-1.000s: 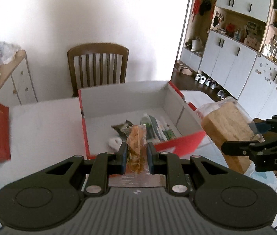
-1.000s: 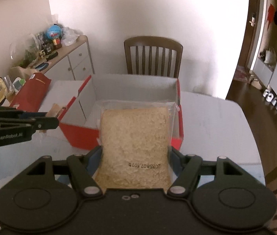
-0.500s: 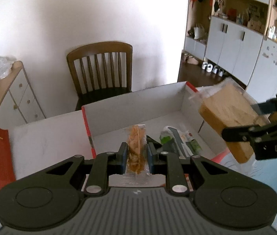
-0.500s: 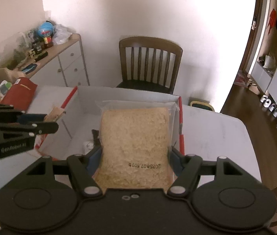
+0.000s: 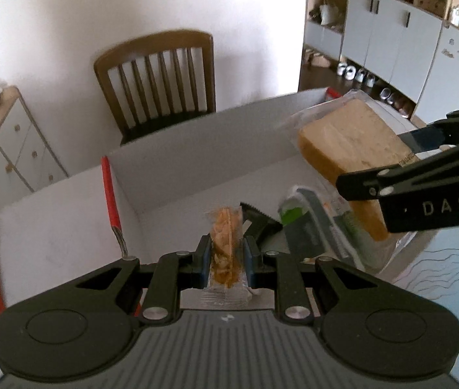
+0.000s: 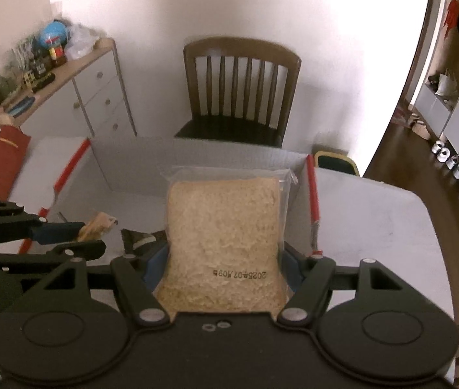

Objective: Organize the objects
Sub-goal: 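Carry the orange snack bag and bread bag with both tools over the red box, then open both tools to drop the snack bag and bread bag in the box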

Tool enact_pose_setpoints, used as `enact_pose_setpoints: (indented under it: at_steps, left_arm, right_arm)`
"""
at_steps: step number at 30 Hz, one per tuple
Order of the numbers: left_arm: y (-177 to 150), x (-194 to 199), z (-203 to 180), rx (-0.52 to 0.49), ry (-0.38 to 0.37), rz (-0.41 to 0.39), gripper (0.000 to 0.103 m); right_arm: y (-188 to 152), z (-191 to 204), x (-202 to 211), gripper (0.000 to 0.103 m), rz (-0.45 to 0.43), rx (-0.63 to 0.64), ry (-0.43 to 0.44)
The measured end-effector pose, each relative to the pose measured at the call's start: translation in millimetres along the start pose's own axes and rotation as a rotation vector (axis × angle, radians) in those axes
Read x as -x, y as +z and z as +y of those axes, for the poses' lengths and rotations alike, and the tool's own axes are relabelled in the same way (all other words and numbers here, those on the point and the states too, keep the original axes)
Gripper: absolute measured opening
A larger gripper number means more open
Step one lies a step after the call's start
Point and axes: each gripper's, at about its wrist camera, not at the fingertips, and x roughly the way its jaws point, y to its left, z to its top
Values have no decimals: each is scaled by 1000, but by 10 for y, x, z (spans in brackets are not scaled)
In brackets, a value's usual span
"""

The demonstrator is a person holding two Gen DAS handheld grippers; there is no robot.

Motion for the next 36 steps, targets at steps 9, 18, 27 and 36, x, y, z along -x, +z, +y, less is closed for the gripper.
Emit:
enact_pose_setpoints:
  at_steps: [9,18,27,36]
  left_arm:
    - [22,-308,-10,-18,-6,82,20]
    - [11,-537,-112,-29,0,167,20]
    - [-23,-525,-128,-5,-19,176,22]
    - [-42,-237,-100,40,-27,111,27]
  right_arm:
    - [-122,-51,-273,71,72,-40,22]
    - [-170,-102,-297,78,76,-71,52]
    - [-104,-110,-124,86,31,-52,51]
    - [-149,-128,206,87,-10,-47,73]
